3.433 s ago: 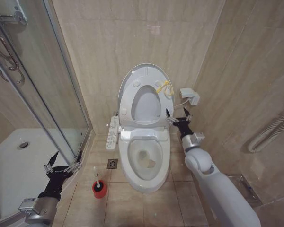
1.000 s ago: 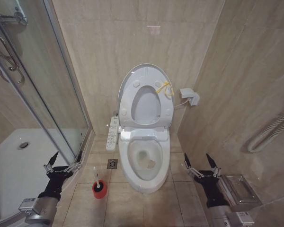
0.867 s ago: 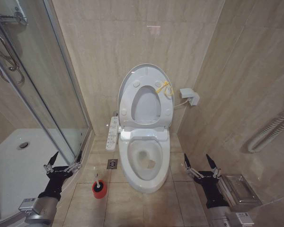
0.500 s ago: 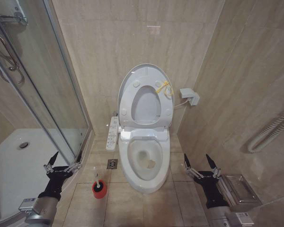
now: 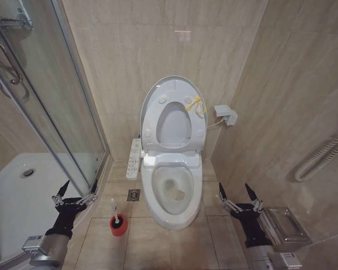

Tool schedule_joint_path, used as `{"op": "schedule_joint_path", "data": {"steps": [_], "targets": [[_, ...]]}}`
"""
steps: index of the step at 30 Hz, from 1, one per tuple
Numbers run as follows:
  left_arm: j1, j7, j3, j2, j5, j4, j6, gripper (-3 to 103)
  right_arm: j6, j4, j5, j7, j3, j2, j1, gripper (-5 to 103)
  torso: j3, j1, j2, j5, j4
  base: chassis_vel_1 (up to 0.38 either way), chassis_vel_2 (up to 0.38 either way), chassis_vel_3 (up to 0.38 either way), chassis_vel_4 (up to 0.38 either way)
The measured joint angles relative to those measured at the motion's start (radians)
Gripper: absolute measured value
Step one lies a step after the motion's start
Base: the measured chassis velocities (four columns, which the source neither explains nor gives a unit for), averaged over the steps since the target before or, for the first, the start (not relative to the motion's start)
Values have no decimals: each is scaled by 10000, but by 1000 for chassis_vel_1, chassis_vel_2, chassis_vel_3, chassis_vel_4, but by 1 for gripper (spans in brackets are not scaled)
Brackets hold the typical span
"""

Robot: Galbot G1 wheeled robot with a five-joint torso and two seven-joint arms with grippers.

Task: Open the toilet lid, clean the toilet bowl with a toilet brush, close the toilet lid, and flush.

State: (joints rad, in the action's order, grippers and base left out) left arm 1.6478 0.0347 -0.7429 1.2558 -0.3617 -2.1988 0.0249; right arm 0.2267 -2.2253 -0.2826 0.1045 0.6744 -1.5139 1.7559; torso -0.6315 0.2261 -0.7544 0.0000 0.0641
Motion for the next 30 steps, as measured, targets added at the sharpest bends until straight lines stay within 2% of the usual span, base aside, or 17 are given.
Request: {"op": "schedule_joint_path", "data": {"steps": [30], "targets": [[0, 0, 0, 0, 0, 0, 0, 100, -8, 6, -3, -8, 0, 2, -2, 100, 0, 0, 0, 0, 0, 0, 0, 0, 0]]}}
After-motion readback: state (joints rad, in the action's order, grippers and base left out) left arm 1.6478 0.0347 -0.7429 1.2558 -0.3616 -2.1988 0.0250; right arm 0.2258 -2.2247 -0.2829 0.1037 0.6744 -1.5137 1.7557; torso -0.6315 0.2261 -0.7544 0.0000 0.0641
